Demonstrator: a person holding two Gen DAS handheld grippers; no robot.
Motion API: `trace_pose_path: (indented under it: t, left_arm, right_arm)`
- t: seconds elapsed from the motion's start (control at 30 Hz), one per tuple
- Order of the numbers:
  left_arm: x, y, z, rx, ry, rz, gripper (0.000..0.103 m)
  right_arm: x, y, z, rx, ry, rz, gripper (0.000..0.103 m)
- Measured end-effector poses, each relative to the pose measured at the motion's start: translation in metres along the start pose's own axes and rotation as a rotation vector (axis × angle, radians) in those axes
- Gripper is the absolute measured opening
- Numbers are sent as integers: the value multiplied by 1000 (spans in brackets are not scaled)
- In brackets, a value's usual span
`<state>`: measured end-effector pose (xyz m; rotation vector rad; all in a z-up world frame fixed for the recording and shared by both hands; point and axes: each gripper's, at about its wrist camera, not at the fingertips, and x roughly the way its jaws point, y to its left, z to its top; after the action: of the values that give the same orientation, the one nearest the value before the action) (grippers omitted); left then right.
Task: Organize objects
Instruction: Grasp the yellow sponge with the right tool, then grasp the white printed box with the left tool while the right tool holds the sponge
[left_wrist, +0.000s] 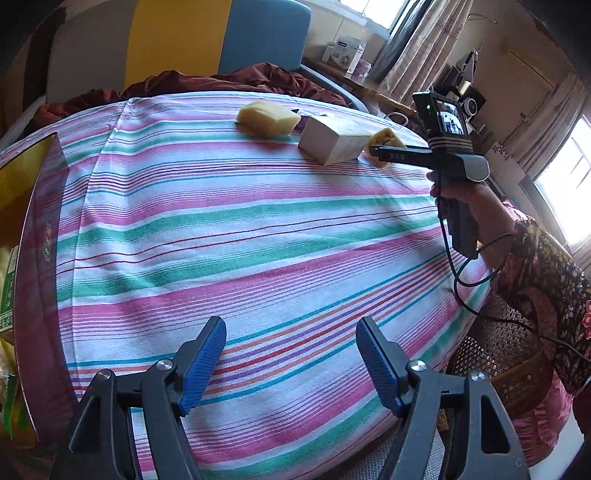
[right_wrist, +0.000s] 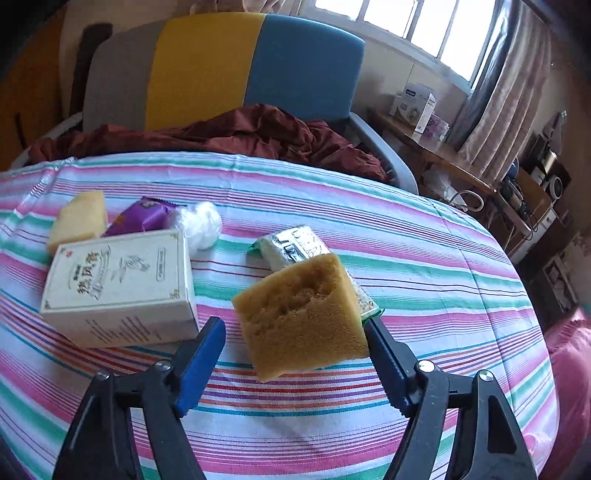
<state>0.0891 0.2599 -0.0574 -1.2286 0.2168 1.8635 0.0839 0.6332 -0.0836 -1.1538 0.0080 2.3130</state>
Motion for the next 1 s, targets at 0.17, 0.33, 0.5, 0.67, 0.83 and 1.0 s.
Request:
trace_pose_path:
  t: [0.17,0.33,0.5,0.67,0.83,1.0]
  left_arm:
    - [5,-2,0,-7,11,0,74]
    - [7,-7,6,14,8,-1,74]
    - [12,-14,23,54,-6,7,74]
    - [31,-28,58,110,-20,8,74]
    - [59,-47,108,173,-54,27,74]
    - [86,-60,161,190,-86,32,74]
  right_arm:
    - [2,-7,-3,5,3,11,61]
    - [-3,-15,0,100,41,49,57]
    - [-25,-26,-8,241,111,144,57]
    - [-39,-24,-26,238,142,164,58]
    - [-34,-34,-32,302,175,186,58]
    - [-24,-47,-36,362,201,205,59]
